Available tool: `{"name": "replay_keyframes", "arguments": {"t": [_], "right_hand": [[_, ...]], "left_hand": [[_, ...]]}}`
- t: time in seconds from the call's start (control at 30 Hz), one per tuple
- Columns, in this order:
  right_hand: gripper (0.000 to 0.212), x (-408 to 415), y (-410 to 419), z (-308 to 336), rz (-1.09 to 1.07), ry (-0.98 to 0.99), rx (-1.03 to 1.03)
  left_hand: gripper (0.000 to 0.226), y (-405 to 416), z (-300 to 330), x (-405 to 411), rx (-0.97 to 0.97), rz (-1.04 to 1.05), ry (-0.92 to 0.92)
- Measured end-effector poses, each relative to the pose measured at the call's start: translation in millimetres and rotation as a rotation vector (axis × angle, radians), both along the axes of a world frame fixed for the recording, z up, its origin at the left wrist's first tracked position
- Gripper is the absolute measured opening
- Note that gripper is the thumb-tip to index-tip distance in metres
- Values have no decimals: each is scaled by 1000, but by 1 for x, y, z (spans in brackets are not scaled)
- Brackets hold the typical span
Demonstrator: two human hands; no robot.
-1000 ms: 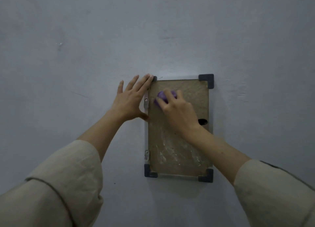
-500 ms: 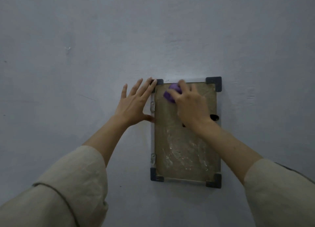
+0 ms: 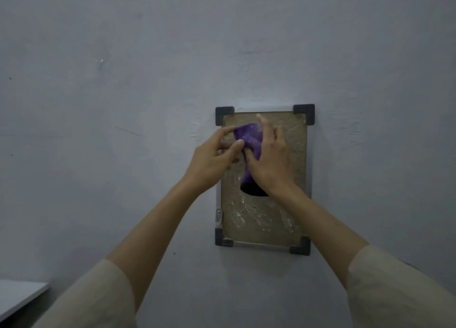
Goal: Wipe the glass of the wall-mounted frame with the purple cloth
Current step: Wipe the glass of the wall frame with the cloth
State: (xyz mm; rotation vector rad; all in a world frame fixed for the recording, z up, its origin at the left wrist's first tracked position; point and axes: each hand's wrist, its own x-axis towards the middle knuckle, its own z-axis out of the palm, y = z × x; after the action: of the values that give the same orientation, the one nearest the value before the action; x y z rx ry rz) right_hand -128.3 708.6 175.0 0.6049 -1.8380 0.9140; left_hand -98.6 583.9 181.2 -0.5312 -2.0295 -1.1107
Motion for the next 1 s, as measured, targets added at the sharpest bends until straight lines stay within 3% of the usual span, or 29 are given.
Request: {"name": "replay_keyframes", "arguments": {"t": [0.17, 0.3, 0.43, 0.57, 0.7, 0.77, 0.9, 1.0], "right_hand": [[99, 11, 2, 7, 402, -240, -210], [102, 15, 20, 15, 744, -412, -328], [100, 13, 41, 18, 842, -498, -296], [92, 10, 56, 22, 618, -474, -111], [72, 4, 79, 30, -167, 43, 333], [69, -4, 93, 35, -368, 75, 501], [107, -14, 114, 41, -481, -111, 741], [125, -15, 119, 40, -519, -100, 791]], "left_hand": [[54, 20, 7, -7, 30, 38, -3], [65, 25, 14, -16, -30, 41, 79], [71, 28, 14, -27, -232, 151, 190], [67, 25, 11, -37, -510, 347, 298], [56, 10, 14, -41, -690, 552, 373], [54, 1, 16, -42, -608, 621, 382], [56, -4, 16, -43, -220, 613, 273], [61, 14, 9, -38, -326, 472, 327]]}}
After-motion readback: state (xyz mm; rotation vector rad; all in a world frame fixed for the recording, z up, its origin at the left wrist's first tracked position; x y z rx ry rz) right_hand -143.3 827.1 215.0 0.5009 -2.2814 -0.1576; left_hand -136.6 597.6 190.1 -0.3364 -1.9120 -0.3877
